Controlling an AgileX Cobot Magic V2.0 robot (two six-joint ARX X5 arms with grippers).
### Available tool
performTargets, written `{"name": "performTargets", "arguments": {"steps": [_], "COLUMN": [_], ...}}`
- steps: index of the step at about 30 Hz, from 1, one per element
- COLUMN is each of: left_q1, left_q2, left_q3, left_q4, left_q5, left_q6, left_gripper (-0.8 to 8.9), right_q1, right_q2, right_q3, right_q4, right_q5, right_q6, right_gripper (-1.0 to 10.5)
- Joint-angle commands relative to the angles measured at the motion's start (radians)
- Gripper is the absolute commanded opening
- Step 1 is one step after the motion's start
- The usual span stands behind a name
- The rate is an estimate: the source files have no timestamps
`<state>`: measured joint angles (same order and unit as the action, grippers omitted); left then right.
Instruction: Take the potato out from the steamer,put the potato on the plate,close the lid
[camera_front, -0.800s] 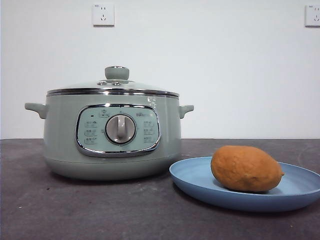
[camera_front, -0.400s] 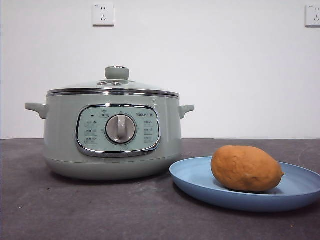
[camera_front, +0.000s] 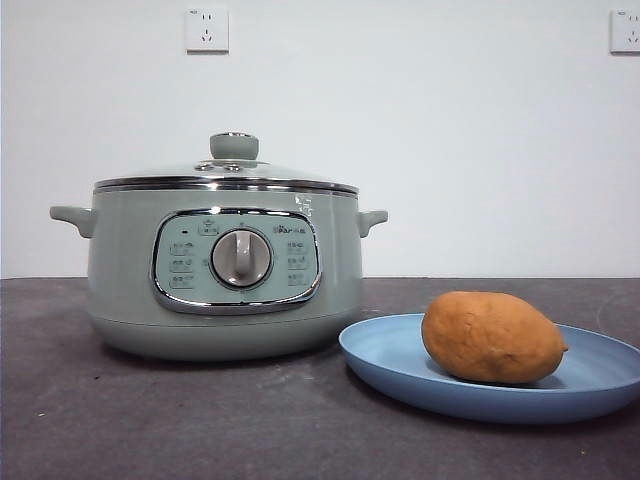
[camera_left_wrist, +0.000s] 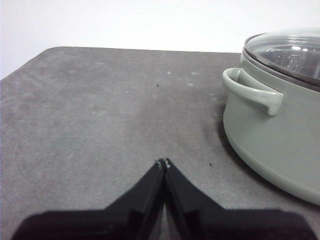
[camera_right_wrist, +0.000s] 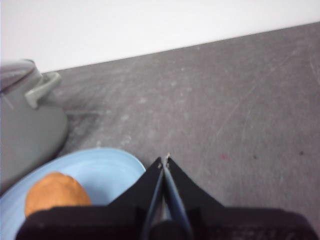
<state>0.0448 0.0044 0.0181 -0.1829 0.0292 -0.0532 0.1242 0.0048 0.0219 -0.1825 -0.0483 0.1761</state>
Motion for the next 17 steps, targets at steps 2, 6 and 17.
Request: {"name": "performTargets", "arguments": {"steps": [2, 6, 17], "left_q1": [0.002, 0.002, 0.002], "left_q2": [-0.003, -0.003, -0.003], "left_q3": [-0.015, -0.015, -0.015], "left_q4": [0.002, 0.002, 0.002], "left_q5": [0.000, -0.001, -0.001], "left_q6": [-0.004, -0.004, -0.004], "left_gripper": [-0.03, -0.03, -0.03], "right_q1": [-0.001, 0.001, 0.000], "right_q2": [-0.004, -0.004, -0.004], "right_q3": [-0.015, -0.014, -0.013], "right_q4": [0.002, 0.003, 0.002], "right_q5": [0.002, 0.002, 0.003], "right_q6": [0.008, 0.016, 0.017], "right_gripper": [0.0, 0.0, 0.0]}}
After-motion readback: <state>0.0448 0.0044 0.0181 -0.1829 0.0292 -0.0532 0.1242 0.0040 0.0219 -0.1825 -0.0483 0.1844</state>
